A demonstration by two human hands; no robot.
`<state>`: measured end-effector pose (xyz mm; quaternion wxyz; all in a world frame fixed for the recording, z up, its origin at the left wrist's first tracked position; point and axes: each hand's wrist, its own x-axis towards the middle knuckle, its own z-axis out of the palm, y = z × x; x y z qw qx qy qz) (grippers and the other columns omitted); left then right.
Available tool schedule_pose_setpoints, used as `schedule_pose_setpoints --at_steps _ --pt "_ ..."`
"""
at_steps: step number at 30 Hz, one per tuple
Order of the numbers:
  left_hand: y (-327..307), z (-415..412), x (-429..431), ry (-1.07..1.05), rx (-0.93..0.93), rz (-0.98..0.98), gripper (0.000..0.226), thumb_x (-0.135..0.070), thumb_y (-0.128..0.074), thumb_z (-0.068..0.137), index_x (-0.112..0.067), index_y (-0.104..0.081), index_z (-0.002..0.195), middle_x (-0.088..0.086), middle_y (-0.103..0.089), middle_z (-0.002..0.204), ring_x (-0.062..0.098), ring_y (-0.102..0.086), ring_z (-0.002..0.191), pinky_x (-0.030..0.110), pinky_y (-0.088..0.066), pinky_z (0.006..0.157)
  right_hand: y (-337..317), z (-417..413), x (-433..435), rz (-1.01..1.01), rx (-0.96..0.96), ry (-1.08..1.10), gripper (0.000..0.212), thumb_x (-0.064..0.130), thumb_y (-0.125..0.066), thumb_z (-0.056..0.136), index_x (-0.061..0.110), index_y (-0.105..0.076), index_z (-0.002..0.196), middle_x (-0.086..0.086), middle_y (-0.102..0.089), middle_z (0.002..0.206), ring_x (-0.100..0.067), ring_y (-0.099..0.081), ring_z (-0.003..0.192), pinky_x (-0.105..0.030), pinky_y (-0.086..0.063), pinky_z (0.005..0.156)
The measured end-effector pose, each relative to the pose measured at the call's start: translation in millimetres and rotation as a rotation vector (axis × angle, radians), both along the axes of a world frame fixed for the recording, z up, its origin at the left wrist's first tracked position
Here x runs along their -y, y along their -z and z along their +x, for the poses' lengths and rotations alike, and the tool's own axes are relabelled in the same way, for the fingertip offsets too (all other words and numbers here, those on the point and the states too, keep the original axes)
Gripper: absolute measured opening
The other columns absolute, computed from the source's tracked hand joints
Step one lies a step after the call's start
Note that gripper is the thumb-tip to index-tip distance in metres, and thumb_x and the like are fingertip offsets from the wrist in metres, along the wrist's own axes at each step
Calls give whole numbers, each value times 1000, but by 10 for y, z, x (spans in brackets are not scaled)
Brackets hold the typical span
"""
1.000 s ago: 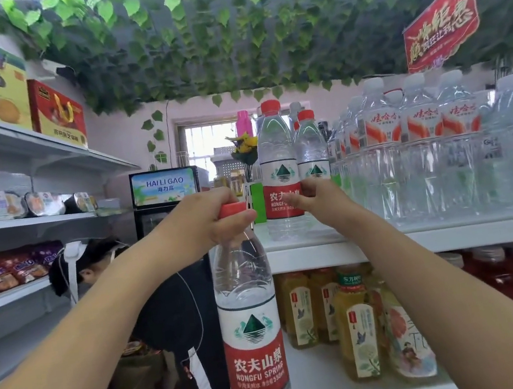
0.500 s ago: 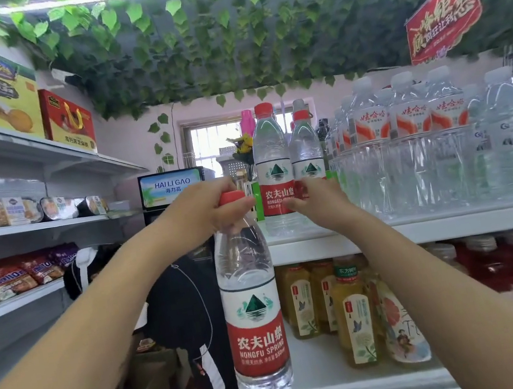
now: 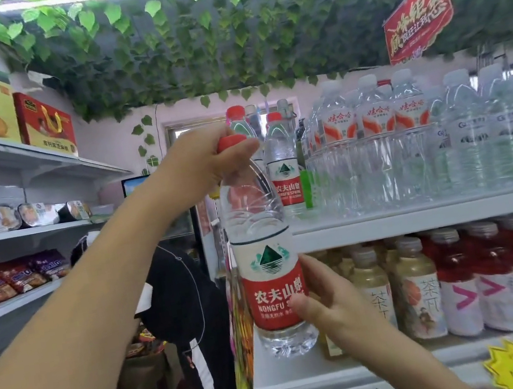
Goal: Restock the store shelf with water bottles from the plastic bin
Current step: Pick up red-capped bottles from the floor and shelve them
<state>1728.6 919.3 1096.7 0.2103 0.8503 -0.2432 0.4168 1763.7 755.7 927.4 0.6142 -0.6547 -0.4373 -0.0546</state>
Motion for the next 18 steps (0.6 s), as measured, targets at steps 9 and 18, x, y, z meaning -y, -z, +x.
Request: schedule_pose_setpoints --at_steps 9,18 --pt "61 195 243 41 -28 -20 31 -48 -49 85 -18 -53 79 -3 -69 76 6 -68 70 7 -48 55 -9 26 178 116 -62 54 37 34 -71 66 31 -60 102 18 -71 97 -3 -68 91 -16 -53 72" --pt "337 395 203 132 -100 -240 48 -67 -43 75 -26 -56 96 -8 -67 92 -1 -66 81 16 -50 77 -7 176 172 169 -86 105 43 50 -76 63 30 -63 99 12 -73 94 -7 -70 88 -19 -54 71"
